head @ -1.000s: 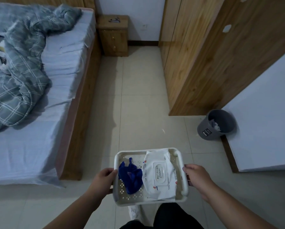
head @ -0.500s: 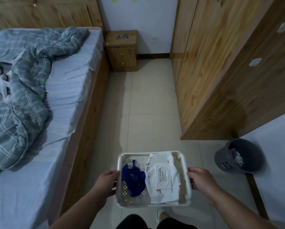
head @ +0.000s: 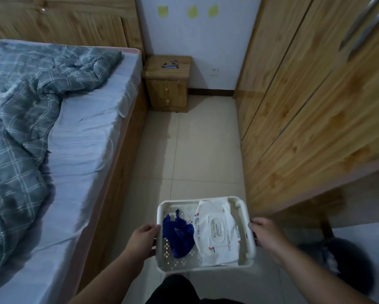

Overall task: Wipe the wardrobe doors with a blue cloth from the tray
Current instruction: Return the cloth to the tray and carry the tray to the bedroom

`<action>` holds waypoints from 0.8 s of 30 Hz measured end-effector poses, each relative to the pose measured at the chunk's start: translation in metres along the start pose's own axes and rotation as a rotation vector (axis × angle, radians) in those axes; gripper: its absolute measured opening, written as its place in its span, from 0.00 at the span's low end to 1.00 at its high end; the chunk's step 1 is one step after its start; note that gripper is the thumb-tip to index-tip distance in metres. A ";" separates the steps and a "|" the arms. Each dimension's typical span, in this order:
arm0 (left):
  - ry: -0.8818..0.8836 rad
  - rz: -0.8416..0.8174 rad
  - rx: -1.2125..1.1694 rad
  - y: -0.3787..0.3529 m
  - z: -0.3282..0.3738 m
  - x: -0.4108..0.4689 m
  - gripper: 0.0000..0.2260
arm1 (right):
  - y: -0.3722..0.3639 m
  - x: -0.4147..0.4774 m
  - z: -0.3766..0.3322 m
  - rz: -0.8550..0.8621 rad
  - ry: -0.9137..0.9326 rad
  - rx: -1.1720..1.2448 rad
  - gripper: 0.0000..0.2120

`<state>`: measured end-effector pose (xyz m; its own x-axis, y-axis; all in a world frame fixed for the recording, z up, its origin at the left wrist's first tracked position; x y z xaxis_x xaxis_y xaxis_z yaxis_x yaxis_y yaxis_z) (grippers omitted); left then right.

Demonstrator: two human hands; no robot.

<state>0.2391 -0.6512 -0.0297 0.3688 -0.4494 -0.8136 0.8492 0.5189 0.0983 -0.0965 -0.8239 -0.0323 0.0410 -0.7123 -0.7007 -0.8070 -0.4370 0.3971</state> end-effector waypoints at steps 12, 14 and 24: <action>-0.062 -0.050 0.021 -0.004 0.199 0.122 0.09 | 0.003 0.118 -0.169 0.075 0.010 0.058 0.10; -0.054 -0.042 0.029 -0.012 0.226 0.146 0.09 | 0.007 0.148 -0.191 0.074 0.001 0.066 0.11; -0.059 0.045 0.028 -0.049 0.377 0.248 0.09 | 0.037 0.300 -0.342 -0.032 0.055 -0.031 0.11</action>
<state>0.4314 -1.0619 -0.0199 0.4274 -0.4688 -0.7730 0.8412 0.5195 0.1501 0.0874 -1.2414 -0.0253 0.0993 -0.7266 -0.6799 -0.7863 -0.4760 0.3939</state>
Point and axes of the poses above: each hand's wrist, its own x-axis towards the middle knuckle, its own y-axis out of the back of the hand, z = x × y, the point moved 8 cm from there along x, towards the middle knuckle, and after that the axes turned 3 degrees about -x, right-handed, at the moved point
